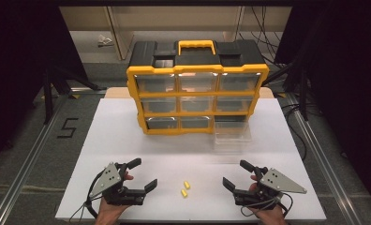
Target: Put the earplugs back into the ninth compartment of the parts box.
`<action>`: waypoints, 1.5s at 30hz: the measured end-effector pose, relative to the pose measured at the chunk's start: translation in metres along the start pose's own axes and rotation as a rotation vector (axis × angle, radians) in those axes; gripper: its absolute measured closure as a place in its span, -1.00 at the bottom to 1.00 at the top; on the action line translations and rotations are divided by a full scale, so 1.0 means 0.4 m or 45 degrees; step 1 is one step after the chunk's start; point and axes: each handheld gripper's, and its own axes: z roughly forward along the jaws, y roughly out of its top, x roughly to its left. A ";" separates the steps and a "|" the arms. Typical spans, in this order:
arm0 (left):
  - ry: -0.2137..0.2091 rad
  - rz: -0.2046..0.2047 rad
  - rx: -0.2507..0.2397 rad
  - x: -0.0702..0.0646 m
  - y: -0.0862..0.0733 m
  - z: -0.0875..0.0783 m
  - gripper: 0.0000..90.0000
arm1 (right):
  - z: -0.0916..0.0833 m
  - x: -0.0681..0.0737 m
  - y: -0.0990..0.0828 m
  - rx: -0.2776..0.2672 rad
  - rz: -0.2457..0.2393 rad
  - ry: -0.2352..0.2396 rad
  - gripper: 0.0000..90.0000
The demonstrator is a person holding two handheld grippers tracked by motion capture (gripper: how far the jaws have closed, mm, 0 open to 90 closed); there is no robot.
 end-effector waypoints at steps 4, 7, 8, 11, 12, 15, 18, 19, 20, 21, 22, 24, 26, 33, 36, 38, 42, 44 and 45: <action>-0.001 0.002 0.005 0.000 0.000 0.001 -0.81 | 0.001 0.000 0.000 0.001 0.000 0.000 -0.65; -0.002 0.003 0.006 0.000 0.000 0.001 -0.81 | 0.001 0.000 0.000 0.001 0.000 -0.001 -0.65; -0.001 0.003 0.006 0.000 0.000 0.001 -0.81 | 0.001 0.000 0.000 0.001 -0.001 -0.001 -0.65; 0.000 0.004 0.004 -0.001 0.000 0.001 -0.81 | 0.001 0.000 0.000 0.000 -0.001 -0.001 -0.65; 0.001 0.006 0.004 -0.001 0.000 0.001 -0.81 | 0.001 0.000 0.000 0.001 -0.002 0.000 -0.65; 0.003 0.004 0.001 0.000 0.000 0.000 -0.81 | 0.002 0.000 0.000 0.002 -0.003 0.001 -0.65; 0.004 0.004 0.000 0.000 0.000 0.000 -0.81 | 0.002 0.000 0.001 0.005 -0.005 0.000 -0.65; 0.004 0.003 -0.001 0.000 0.000 0.000 -0.81 | 0.002 0.000 0.001 0.005 -0.006 0.000 -0.65; 0.004 0.002 -0.001 0.000 0.000 0.000 -0.81 | 0.002 0.000 0.002 0.006 -0.008 0.000 -0.65; 0.005 0.003 0.000 0.000 0.000 0.000 -0.81 | 0.002 0.000 0.002 0.006 -0.008 0.000 -0.65; 0.006 0.004 0.001 0.000 0.000 0.000 -0.81 | 0.002 0.000 0.002 0.005 -0.008 0.000 -0.64; 0.007 0.003 0.004 0.000 0.000 0.001 -0.81 | 0.003 0.001 0.002 0.009 -0.012 0.004 -0.63; 0.007 0.004 0.001 0.000 0.000 0.000 -0.81 | 0.005 0.003 0.002 0.017 -0.014 0.010 -0.62; 0.008 0.004 0.000 0.000 -0.001 0.000 -0.81 | 0.011 0.008 0.003 0.042 -0.043 0.025 -0.60; 0.008 0.002 0.002 0.000 -0.001 0.001 -0.81 | 0.016 0.010 0.003 0.063 -0.052 0.040 -0.60; 0.007 0.003 0.001 -0.001 -0.001 0.001 -0.81 | 0.023 0.012 0.005 0.086 -0.059 0.057 -0.60; 0.007 0.004 0.002 -0.001 -0.001 0.001 -0.81 | 0.037 0.014 0.011 0.119 -0.061 0.070 -0.61; 0.005 0.004 0.001 -0.001 -0.001 0.001 -0.81 | 0.042 0.014 0.011 0.133 -0.062 0.072 -0.61; 0.005 0.005 0.001 -0.001 -0.001 0.001 -0.81 | 0.047 0.015 0.011 0.147 -0.063 0.078 -0.61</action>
